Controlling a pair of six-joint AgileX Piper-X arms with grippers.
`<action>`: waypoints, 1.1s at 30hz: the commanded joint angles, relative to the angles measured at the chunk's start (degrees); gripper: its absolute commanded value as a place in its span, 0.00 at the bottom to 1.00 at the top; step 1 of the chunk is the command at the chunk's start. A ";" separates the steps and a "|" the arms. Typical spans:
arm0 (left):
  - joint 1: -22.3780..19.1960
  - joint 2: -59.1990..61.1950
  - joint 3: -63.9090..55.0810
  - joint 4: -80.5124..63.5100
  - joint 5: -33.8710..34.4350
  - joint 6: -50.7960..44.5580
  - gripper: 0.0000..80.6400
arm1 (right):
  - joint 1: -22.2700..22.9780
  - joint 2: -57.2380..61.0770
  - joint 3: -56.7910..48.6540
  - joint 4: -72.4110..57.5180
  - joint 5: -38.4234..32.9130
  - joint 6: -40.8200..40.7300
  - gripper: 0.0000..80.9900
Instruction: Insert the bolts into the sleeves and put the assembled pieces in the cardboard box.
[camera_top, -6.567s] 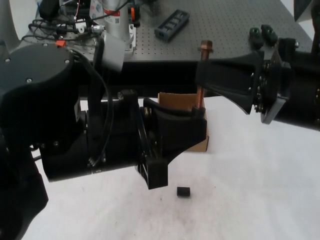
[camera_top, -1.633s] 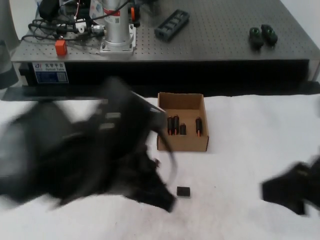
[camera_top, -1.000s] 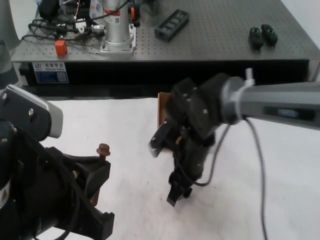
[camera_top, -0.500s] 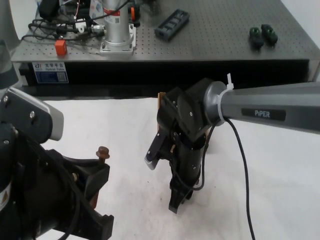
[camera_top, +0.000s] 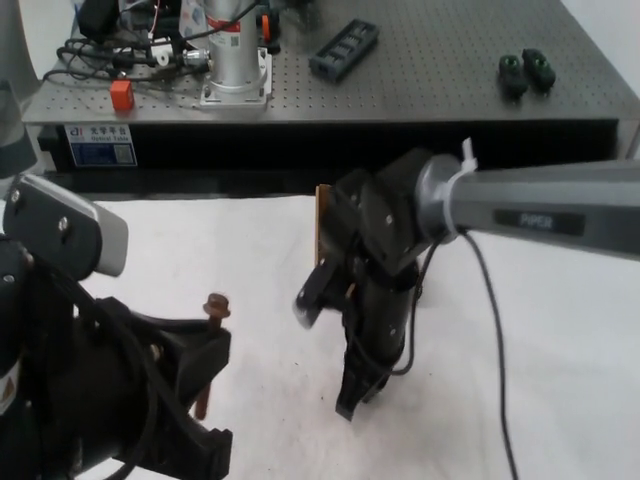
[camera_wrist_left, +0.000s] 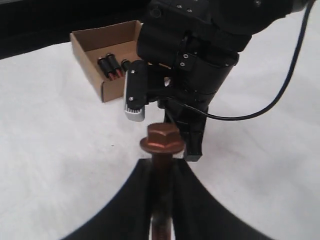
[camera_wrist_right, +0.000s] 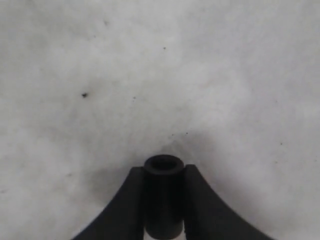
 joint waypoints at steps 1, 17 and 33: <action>0.17 -0.34 -0.18 -6.39 5.74 -2.82 0.01 | -2.69 -10.06 1.90 0.17 -10.93 4.85 0.02; 0.17 15.30 -0.18 -47.73 27.69 -27.13 0.01 | 2.53 -69.22 42.39 -34.89 -39.60 46.94 0.02; 0.17 15.58 -0.18 -51.01 31.60 -31.49 0.01 | 6.17 -69.02 43.73 -48.27 -37.96 53.63 0.02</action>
